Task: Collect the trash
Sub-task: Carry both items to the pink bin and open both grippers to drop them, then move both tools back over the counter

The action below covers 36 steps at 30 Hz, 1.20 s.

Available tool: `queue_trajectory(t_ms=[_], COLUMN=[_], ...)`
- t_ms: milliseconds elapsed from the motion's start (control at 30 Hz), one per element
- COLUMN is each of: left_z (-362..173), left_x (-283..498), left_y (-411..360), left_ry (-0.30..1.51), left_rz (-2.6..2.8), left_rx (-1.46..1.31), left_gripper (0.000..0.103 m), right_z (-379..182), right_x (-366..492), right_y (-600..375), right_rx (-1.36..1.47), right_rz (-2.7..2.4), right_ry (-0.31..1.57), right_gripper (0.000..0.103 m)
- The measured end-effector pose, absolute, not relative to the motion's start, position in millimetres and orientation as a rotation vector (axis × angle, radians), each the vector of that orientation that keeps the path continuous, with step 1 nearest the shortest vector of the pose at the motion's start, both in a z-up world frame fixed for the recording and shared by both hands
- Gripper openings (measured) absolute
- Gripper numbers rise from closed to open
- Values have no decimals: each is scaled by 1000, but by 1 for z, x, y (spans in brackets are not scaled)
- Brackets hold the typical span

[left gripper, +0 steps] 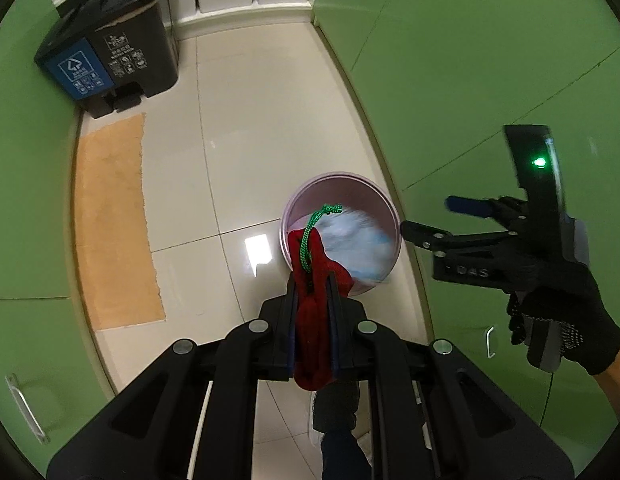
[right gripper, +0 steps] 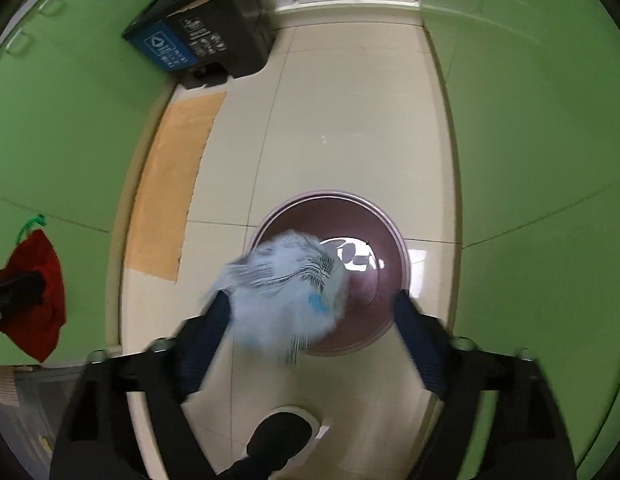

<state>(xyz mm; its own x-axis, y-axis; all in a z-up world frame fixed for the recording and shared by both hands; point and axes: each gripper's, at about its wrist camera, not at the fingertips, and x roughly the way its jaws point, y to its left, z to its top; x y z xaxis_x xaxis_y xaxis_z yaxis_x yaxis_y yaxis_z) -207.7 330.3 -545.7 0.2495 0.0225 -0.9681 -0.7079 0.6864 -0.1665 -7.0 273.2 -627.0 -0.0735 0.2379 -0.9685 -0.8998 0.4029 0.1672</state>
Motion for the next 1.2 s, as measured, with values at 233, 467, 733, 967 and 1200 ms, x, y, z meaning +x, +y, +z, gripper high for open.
queue_trajectory(t_ms=[233,467,733,967,1200], left_z=[-566,-598,-620,-624,-578], left_x=[-176,-133,-97,-93,-103], left_y=[323,317,313,318,312], left_ry=[1260,1279,1288,1308,1293], left_rz=[479,418,403,424,441], left_rx=[-665,-658,-592,-587,-553], left_gripper=[12,12,61,100,100], right_z=[-600,-574,-570,-564,-526], right_x=[1,-1,1,2,-3], right_y=[239,201,168,164,164], right_rx=[-665,-658,-597,-559,-546], right_rz=[969,909,872,863,873], right_ry=[1293,1265,1277,1275,1255], right_gripper=[91,92,92,92,92])
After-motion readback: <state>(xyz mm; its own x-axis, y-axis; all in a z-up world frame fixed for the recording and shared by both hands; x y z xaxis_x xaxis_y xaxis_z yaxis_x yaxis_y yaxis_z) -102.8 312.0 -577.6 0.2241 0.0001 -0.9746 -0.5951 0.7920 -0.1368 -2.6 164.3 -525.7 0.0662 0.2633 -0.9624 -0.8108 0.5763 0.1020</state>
